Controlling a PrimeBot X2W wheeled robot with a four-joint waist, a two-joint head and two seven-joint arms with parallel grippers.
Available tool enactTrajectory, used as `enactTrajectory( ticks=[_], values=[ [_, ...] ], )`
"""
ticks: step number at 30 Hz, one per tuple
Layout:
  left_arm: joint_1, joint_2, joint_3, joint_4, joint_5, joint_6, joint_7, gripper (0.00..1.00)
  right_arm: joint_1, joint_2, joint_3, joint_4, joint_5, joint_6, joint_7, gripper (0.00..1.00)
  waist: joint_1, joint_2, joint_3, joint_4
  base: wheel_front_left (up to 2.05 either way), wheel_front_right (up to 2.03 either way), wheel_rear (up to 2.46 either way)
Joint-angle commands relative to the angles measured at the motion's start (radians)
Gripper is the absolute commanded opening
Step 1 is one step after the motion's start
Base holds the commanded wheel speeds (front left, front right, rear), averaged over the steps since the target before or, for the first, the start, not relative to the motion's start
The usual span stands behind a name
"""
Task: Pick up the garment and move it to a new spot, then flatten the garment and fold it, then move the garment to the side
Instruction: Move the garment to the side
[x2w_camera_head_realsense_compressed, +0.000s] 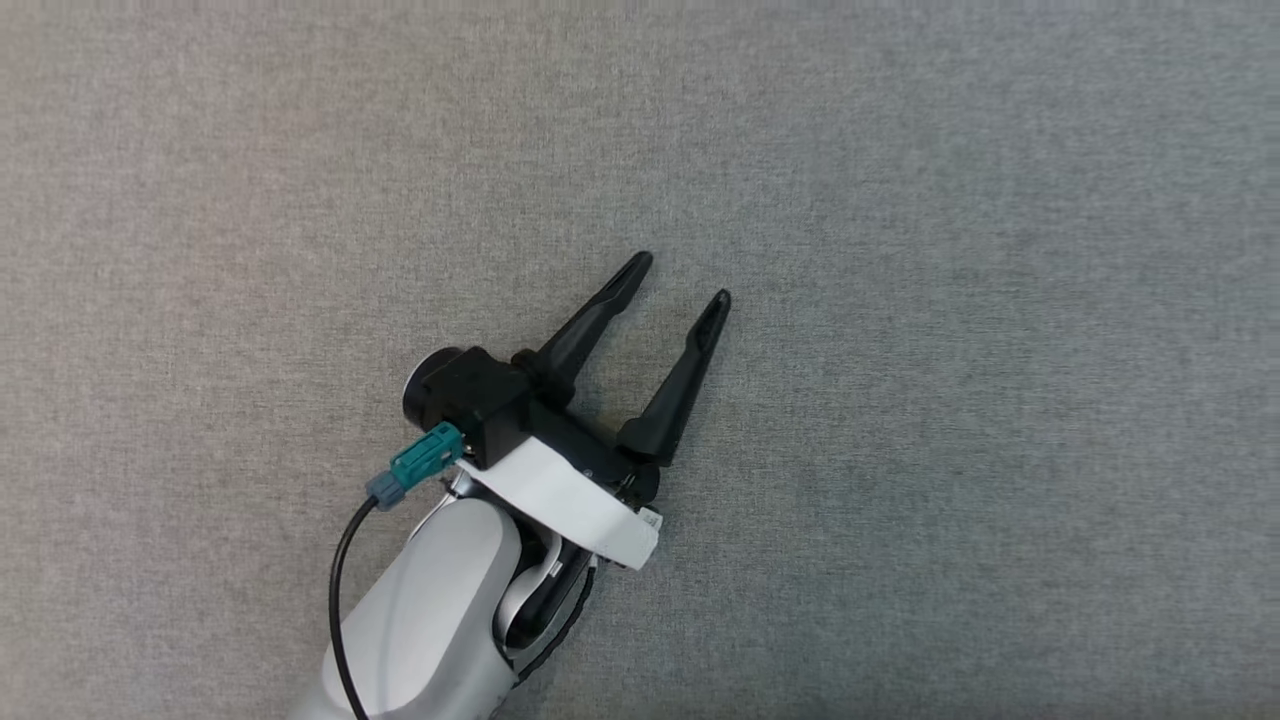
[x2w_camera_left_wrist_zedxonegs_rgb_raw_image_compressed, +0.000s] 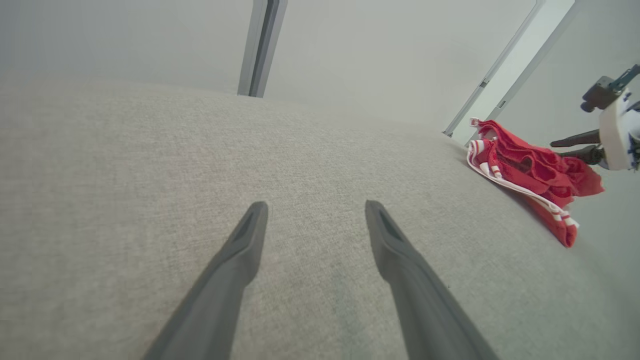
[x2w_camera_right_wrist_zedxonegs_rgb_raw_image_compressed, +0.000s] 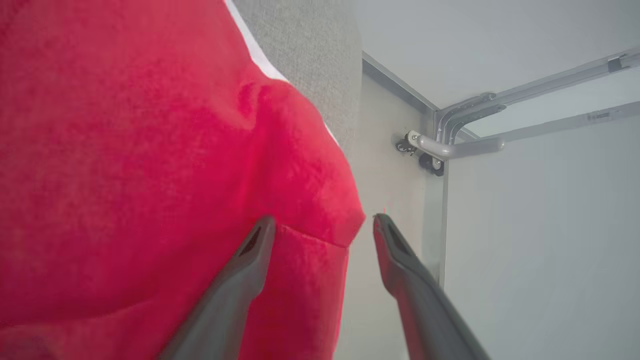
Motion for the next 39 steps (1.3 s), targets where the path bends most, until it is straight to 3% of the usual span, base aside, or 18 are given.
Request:
enactTrajectory(
  ticks=[1,8,12,19,27,38,39],
  values=[
    [0.017,0.008,0.008,0.008,-0.005,0.001,0.002,1.0,-0.012,0.007,-0.012,0.011,-0.014,-0.001,0.009,1.0,0.0,0.0,-0.027,-0.01,0.0,0.0,0.0],
    [0.07,0.007,0.037,0.008,-0.008,0.001,0.001,1.0,-0.059,0.065,-0.06,0.037,-0.126,-0.001,0.021,1.0,0.0,0.0,-0.161,-0.031,0.0,0.0,0.0],
    [0.121,0.008,0.08,0.007,-0.018,0.004,0.001,1.0,-0.098,0.146,-0.11,0.031,-0.173,-0.001,-0.03,1.0,0.0,0.0,-0.249,-0.044,0.0,0.0,0.0],
    [0.215,0.007,0.197,-0.036,0.018,0.025,0.001,1.0,-0.077,0.369,-0.189,-0.044,-0.229,-0.001,-0.228,1.0,0.0,0.0,-0.386,-0.063,0.0,0.0,0.0],
    [0.327,0.007,0.348,-0.105,0.076,0.026,0.001,1.0,0.112,0.605,-0.272,-0.182,-0.269,-0.001,-0.431,1.0,0.0,0.0,-0.48,-0.062,0.0,0.0,0.0],
    [0.448,0.007,0.444,-0.124,0.061,0.02,0.001,1.0,0.436,0.932,-0.462,-0.451,-0.418,-0.001,-0.505,1.0,0.0,0.0,-0.524,-0.038,0.0,0.0,0.0],
    [0.448,0.007,0.444,-0.124,0.061,0.02,0.001,1.0,0.436,0.932,-0.462,-0.451,-0.418,-0.001,-0.505,1.0,0.0,0.0,-0.524,-0.038,0.0,0.0,0.0]
  ],
)
